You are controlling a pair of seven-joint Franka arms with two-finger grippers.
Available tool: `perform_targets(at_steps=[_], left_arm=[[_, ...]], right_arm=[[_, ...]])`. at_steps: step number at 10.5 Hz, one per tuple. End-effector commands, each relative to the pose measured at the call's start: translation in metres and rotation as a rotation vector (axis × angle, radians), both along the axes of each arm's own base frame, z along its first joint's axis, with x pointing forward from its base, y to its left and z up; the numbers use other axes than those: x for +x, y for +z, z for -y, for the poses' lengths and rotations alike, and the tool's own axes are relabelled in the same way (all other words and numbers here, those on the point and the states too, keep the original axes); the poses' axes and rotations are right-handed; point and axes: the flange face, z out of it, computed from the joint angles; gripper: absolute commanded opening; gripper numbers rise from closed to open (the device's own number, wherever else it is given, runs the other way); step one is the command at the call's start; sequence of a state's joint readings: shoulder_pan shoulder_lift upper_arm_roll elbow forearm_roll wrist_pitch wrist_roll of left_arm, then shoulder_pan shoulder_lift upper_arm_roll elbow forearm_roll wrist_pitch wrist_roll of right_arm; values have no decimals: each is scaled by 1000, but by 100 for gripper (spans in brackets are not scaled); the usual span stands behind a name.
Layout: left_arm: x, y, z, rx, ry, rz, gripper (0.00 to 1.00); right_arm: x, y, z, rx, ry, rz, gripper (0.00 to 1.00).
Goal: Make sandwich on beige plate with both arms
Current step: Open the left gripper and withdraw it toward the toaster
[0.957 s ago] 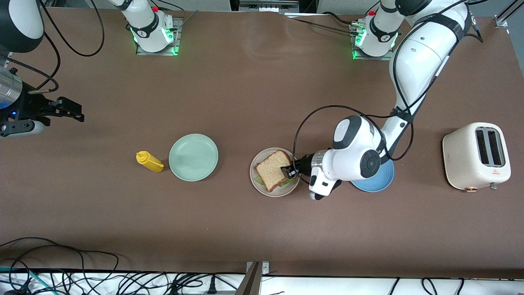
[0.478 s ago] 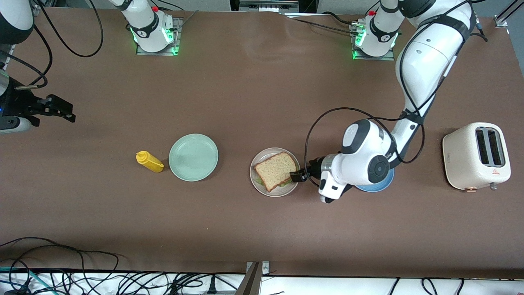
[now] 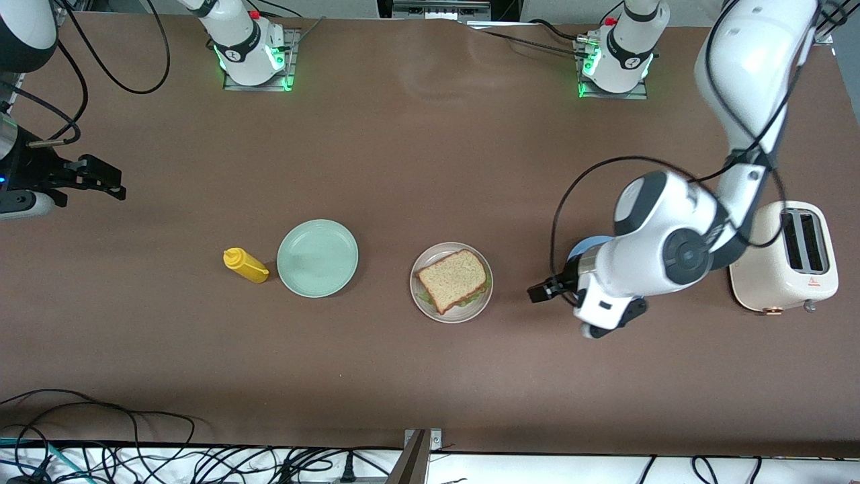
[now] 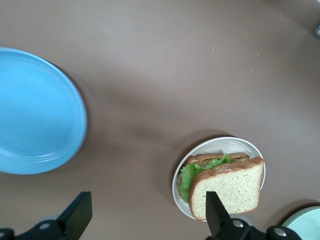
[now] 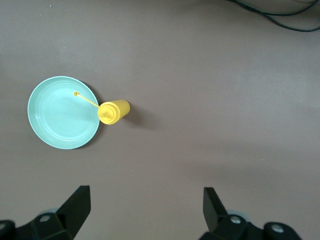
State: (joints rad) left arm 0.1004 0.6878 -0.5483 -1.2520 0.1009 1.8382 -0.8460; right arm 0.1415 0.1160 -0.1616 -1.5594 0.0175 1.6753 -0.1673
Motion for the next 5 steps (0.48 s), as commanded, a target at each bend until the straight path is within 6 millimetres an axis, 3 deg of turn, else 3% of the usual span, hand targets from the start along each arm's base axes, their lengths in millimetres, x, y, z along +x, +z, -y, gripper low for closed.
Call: perform_targets(at_steps=[1,3,5], left_arm=[[-15,61,-66,119,-89,22,100],[-23,105,-136,171,-183,40,100],[-25,128,-203,176,-224,81,99]], right_arm=[[-2,6,-5,-7,-2,-5,100],[-4,3,1,-8,-10,-21,100],[-3,3,2,-10,-16,-18,100]])
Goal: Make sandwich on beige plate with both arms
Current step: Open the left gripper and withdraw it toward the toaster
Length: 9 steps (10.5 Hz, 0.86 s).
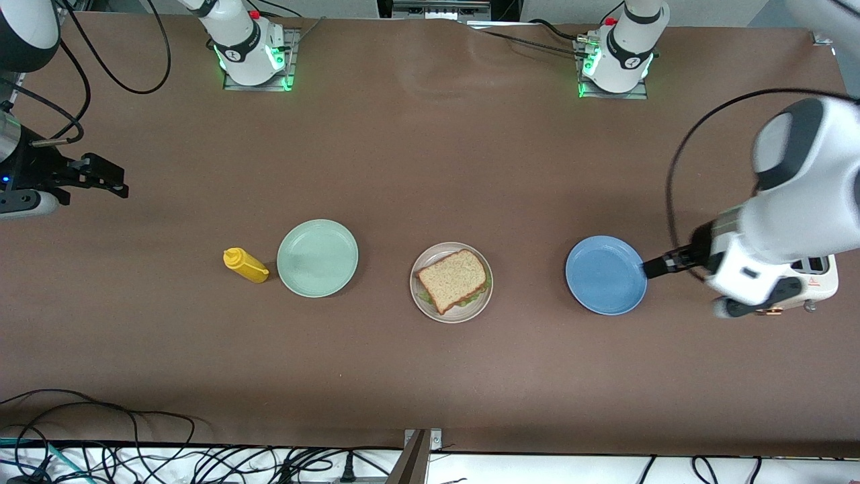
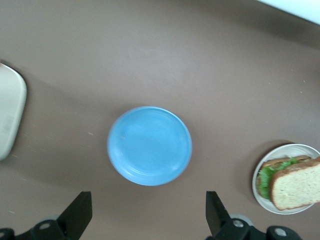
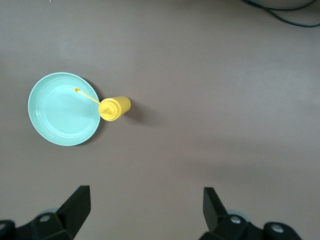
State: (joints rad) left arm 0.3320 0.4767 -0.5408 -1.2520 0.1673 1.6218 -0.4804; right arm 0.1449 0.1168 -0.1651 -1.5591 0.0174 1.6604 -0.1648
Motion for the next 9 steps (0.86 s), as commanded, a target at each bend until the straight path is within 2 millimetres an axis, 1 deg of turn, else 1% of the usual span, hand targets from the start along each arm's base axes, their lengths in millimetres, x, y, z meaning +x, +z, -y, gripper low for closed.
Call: perform_targets(at_steps=[1,3,4,5,7,9], left_arm=[[-10,11,-56,41,-73,11,99],[-12,14,-88,92,-96,17,99],[-14,16,-101,90,-102,18,100],[-15,19,-111,85,-68,21,100],[-18,18,-121,87,-55,6,100],[-18,16,-122,87,-51,1,100]], right_arm=[[-1,5,5,-8,-21,-2,100],[-1,3,7,-9,-24,-6,100],[-1,2,6,-10,-24,-8,100],[-1,2,5,-10,-27,-9,100],[-1,3,3,-10,-57,-8,100],[-1,3,1,-10,-54,-6,100]])
